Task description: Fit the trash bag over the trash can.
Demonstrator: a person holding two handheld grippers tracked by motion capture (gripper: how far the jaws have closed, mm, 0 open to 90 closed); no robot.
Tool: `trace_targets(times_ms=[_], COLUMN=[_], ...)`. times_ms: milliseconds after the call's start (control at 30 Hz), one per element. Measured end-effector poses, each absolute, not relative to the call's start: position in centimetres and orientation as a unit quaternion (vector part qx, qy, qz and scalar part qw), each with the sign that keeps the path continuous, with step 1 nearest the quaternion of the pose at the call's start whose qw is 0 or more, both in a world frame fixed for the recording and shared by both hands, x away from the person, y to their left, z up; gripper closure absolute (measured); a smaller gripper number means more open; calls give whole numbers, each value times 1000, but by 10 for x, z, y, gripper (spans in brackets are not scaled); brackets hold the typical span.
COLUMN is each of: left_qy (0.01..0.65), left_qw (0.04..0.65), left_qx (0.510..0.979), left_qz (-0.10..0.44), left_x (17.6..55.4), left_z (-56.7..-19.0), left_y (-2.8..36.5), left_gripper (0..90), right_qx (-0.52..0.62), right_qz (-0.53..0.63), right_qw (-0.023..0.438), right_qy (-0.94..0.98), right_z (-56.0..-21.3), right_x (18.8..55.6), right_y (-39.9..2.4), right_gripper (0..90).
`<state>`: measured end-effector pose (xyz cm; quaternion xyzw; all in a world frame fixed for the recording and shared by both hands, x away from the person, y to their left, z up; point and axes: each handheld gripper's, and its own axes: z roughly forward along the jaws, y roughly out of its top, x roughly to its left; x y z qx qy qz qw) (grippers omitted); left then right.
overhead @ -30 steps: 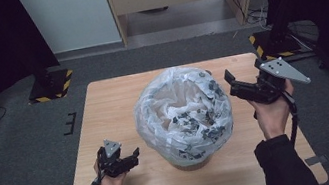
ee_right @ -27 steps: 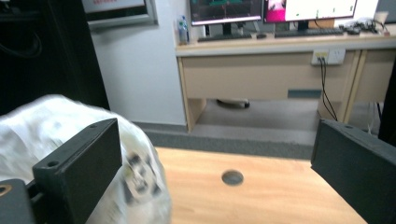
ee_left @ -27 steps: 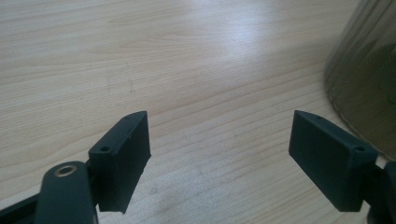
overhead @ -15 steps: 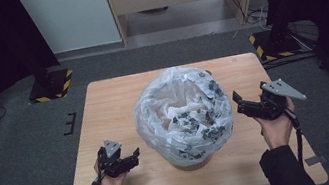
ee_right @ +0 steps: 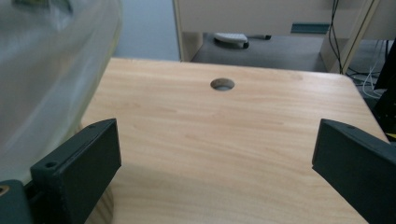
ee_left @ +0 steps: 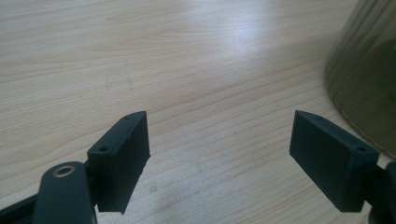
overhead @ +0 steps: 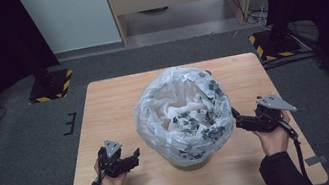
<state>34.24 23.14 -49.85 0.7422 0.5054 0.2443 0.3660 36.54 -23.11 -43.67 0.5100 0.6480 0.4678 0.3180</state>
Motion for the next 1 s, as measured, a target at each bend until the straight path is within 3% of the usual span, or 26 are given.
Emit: trace_targets(times_ms=[600, 1000], left_qy=[500, 500], left_qw=[352, 310], left_qx=[755, 776], left_qz=[238, 227], left_x=[344, 349], left_z=[-502, -513], left_y=[231, 237], left_gripper=[176, 131], right_qx=[479, 512], right_qz=[431, 390], right_qw=[285, 264], right_qy=[710, 718], right_z=[-476, -503], right_x=[354, 363], right_y=[-238, -269], right_gripper=[8, 13])
